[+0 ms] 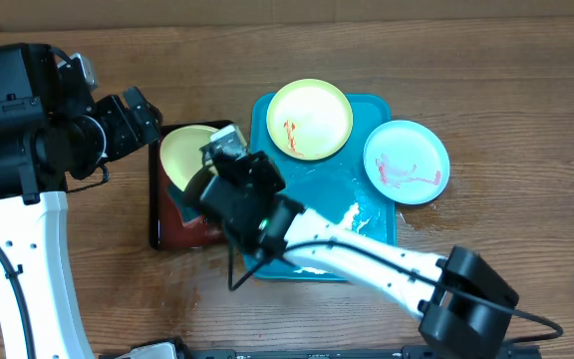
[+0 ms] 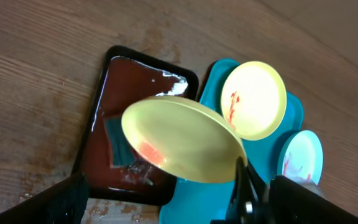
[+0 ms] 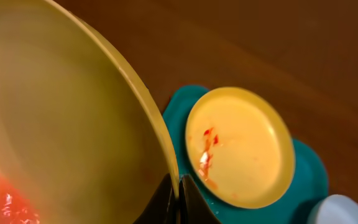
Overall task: Clean dirty plates on tray and stack at the side
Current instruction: 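Lift the lower yellow plate with the right gripper and tilt it over the red tray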
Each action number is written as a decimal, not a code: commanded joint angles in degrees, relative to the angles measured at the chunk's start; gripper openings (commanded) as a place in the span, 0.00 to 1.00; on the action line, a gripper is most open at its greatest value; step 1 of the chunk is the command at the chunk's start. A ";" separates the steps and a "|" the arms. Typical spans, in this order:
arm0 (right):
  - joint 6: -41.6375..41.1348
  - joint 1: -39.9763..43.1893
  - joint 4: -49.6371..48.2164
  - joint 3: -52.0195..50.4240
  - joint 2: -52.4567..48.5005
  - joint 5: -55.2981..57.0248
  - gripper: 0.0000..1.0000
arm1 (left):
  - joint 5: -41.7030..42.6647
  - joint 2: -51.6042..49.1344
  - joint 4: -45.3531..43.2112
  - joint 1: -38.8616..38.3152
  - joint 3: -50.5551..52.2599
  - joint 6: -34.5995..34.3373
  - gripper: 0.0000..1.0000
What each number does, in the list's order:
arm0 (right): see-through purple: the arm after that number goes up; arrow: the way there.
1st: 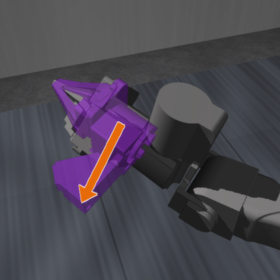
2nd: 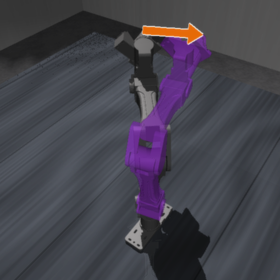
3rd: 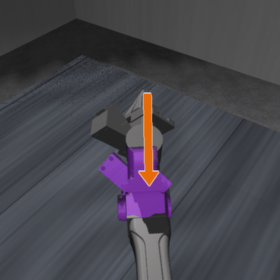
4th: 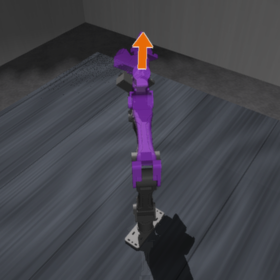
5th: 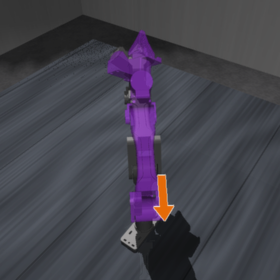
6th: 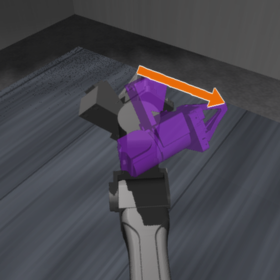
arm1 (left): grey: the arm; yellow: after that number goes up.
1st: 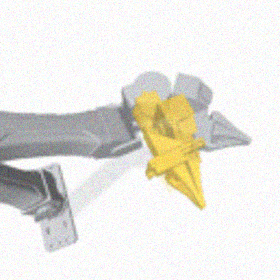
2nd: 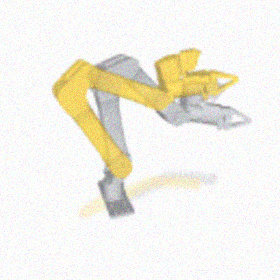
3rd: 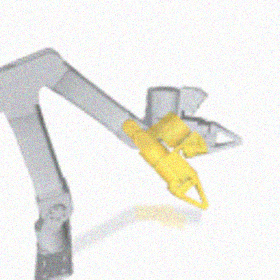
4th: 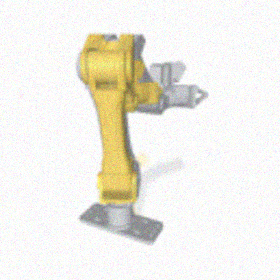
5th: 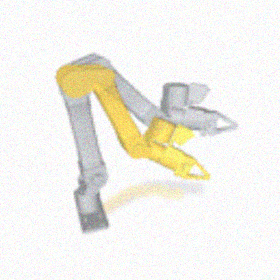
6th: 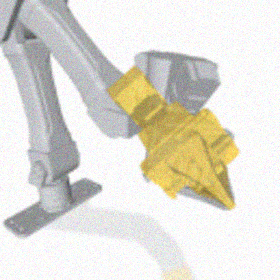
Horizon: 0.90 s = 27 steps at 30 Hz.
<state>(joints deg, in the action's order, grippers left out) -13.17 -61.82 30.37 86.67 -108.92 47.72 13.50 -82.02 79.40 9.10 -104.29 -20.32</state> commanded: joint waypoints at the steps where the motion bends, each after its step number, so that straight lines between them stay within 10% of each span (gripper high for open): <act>1: -0.02 -2.64 -0.70 1.05 1.53 14.80 0.04 | -0.44 0.04 0.11 0.35 -0.98 1.31 0.93; 27: 2.82 -6.54 -0.74 1.07 1.55 24.24 0.04 | -0.59 -0.04 0.04 0.35 -0.98 2.36 0.98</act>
<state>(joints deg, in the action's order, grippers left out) -10.37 -68.34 30.02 86.67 -108.90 70.08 13.28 -82.02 79.37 9.10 -104.29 -19.25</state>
